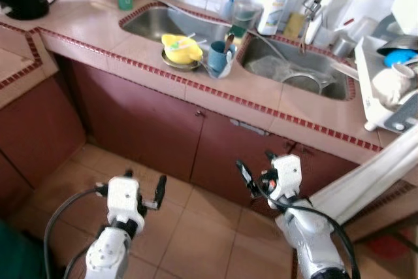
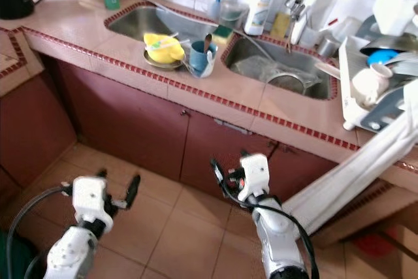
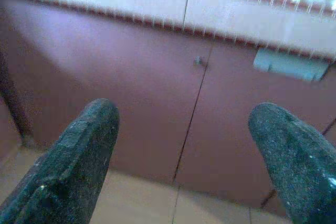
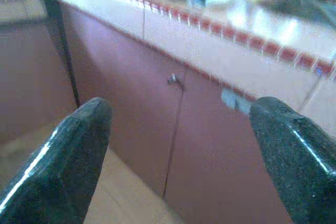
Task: Kitchen organization
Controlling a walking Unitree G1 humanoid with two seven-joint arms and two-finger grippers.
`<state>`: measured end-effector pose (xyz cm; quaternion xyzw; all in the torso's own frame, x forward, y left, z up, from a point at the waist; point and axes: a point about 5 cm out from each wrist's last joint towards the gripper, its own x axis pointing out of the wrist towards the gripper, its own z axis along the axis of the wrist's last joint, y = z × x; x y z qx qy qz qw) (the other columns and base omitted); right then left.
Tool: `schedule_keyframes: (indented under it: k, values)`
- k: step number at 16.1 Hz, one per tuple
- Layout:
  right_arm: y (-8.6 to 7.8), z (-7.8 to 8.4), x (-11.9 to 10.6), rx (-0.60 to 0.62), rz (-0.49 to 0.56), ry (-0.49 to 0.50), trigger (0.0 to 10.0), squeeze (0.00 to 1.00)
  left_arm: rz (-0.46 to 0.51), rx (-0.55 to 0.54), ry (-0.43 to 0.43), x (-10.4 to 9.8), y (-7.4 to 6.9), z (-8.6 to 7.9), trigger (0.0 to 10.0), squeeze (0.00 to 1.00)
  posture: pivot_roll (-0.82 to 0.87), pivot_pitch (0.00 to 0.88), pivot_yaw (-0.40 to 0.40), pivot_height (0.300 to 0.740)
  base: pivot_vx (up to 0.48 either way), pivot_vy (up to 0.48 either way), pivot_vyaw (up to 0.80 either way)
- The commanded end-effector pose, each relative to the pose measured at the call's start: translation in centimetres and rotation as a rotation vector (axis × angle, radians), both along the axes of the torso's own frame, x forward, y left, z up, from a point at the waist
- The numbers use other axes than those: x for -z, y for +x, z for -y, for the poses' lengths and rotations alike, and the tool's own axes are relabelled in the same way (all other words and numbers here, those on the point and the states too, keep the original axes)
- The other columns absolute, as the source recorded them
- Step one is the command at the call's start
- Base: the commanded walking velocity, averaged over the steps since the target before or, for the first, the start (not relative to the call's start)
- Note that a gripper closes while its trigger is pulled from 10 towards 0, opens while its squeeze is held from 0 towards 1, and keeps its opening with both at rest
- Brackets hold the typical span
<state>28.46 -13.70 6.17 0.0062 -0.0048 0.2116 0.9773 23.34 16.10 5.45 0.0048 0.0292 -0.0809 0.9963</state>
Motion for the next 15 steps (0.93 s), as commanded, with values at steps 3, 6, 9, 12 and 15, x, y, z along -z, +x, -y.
schedule_keyframes:
  k: [3, 6, 9, 12, 15]
  values:
    - [1.2, -0.5, -3.6, -0.016, 0.119, 0.014, 10.0, 0.00, 0.081, 0.006, 0.004, -3.1, 0.8, 0.1, 10.0, 0.00, 0.07, 0.000, -0.145, 0.740, 0.000, 0.000, 0.00]
    - [1.9, -0.3, -6.2, 0.029, 0.207, 0.055, 10.0, 0.00, 0.120, -0.018, 0.006, -5.3, 1.4, -0.3, 10.0, 0.00, 0.08, 0.000, -0.145, 0.740, 0.000, 0.000, 0.00]
    - [1.3, 0.3, -4.8, 0.097, 0.112, 0.053, 10.0, 0.00, 0.089, -0.032, -0.020, -5.1, 1.1, -0.3, 10.0, 0.00, 0.08, 0.000, -0.139, 0.740, 0.000, 0.000, 0.00]
    - [1.0, 0.1, -4.6, 0.105, 0.102, 0.045, 10.0, 0.00, 0.026, -0.059, -0.033, -4.4, 1.1, -0.1, 10.0, 0.00, 0.08, 0.000, -0.129, 0.740, 0.000, 0.000, 0.00]
    - [1.0, 0.1, -3.9, 0.146, 0.072, 0.042, 10.0, 0.00, 0.051, -0.057, 0.016, -4.4, 1.3, -0.1, 10.0, 0.00, 0.07, 0.000, -0.124, 0.740, 0.000, 0.000, 0.00]
